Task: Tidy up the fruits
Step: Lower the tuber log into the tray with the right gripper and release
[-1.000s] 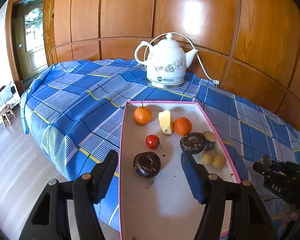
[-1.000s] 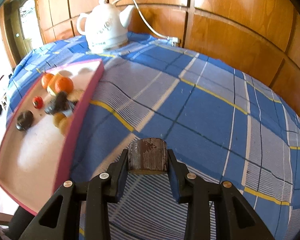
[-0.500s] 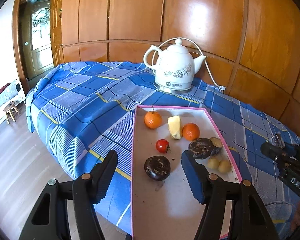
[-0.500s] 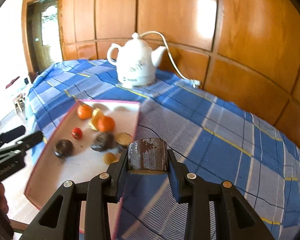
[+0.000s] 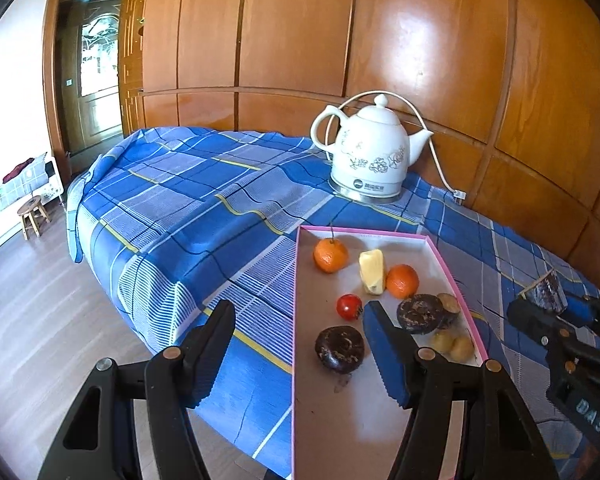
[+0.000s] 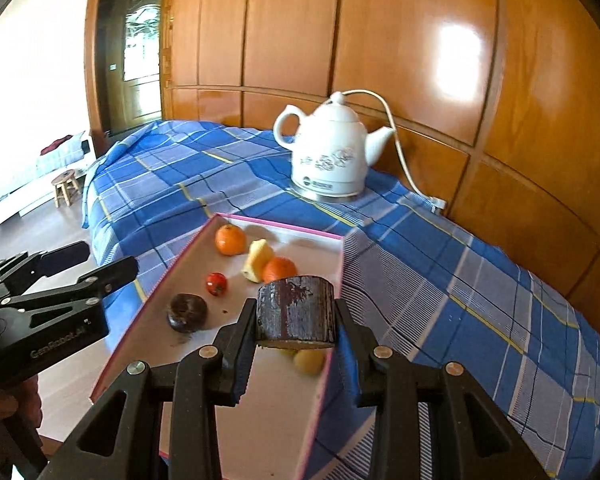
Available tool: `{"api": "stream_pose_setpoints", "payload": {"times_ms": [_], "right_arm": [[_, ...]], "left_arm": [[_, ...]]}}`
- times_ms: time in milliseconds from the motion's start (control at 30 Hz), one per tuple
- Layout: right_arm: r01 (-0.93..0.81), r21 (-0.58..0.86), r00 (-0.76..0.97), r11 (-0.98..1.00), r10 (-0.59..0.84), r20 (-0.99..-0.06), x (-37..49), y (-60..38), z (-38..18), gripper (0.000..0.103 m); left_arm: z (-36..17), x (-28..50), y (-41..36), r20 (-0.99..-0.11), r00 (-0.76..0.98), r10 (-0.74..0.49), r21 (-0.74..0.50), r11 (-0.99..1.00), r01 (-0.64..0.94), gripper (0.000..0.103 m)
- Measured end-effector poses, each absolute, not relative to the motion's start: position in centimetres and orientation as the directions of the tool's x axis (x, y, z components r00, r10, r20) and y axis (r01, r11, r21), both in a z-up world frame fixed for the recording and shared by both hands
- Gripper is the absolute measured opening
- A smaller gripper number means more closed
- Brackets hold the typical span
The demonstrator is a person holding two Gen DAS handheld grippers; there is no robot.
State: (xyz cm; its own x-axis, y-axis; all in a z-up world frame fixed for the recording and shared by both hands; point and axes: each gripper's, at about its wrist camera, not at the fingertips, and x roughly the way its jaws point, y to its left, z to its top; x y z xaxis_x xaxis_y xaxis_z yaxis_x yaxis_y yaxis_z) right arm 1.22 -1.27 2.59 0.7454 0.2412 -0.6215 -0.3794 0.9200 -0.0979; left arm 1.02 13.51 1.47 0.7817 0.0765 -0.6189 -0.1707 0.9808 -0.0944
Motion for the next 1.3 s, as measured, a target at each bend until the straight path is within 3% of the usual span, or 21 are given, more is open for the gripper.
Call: {"api": "stream_pose_setpoints", "payload": {"times_ms": [267, 1300], "right_arm": [[-0.394, -0.124, 0.755, 0.911, 0.244, -0.608, 0.8, -0.3, 2.1, 0.036], [-0.389, -0.042, 0.624, 0.920, 0.229, -0.747, 5.0, 0.7, -3.2, 0.036]], "left_arm": [[1.0, 1.2, 13.9, -0.627, 0.775, 0.081, -0.095, 0.979, -0.179, 0.067], [0.1, 1.3, 15.4, -0.631, 0.769, 0.099, -0.088, 0.976, -0.198, 0.067]]}}
